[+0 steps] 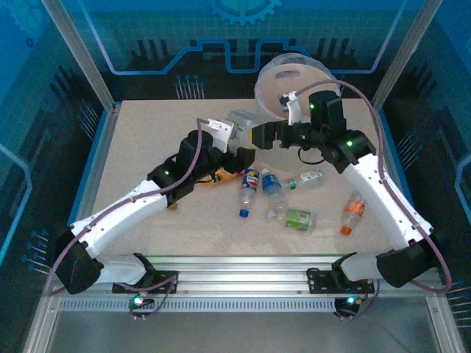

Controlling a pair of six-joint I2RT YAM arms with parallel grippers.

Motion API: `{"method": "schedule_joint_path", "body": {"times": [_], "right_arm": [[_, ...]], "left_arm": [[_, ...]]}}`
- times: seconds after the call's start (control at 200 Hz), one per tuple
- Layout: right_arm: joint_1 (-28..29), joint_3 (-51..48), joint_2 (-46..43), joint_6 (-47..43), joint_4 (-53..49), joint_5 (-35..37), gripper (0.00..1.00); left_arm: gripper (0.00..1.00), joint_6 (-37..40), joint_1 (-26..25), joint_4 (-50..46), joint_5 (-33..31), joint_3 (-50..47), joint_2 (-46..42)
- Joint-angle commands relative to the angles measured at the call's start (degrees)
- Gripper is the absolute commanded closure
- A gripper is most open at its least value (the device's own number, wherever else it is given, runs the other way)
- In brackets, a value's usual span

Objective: Put the plastic bottles in the bin

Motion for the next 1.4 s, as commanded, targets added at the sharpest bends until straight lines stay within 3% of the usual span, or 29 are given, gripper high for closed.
{"method": "schedule_joint_path", "body": {"times": [0.0, 0.55, 0.765, 0.86, 0.905, 1.126, 1.396], "right_arm": [[1.3, 0.5, -0.3, -1.9, 2.2, -2.4, 0.01], [3.3, 5.1, 5.7, -2.9, 1.5, -0.7, 0.09], [3.5, 5.5, 6.6, -2.2, 2.2, -1.2, 0.35], [3.5, 5.9, 6.6, -2.2, 2.4, -0.7, 0.45], [3.5, 6.2, 6.7, -2.5, 2.4, -0.3, 0.48], [3.1, 11.6, 8.0, -4.8, -0.4, 3.5, 0.54], [0.0, 28.0, 13.9, -8.9, -7.0, 11.6, 0.58]], "left_arm": [[0.27, 0.5, 0.5, 3.8, 3.0, 2.4, 0.1], [0.26, 0.1, 0.6, 5.7, 7.3, 2.0, -0.8], [0.22, 0.3, 0.6, 6.1, 6.6, 1.2, -1.7], [0.14, 0.3, 0.6, 6.2, 6.1, 0.8, -2.2], [0.05, 0.2, 0.6, 6.3, 5.8, 0.6, -2.5], [0.01, -0.2, 0.7, 8.2, 4.1, -2.0, -6.0], [0.01, -0.6, 0.8, 11.3, -1.8, -9.0, -14.0]]}}
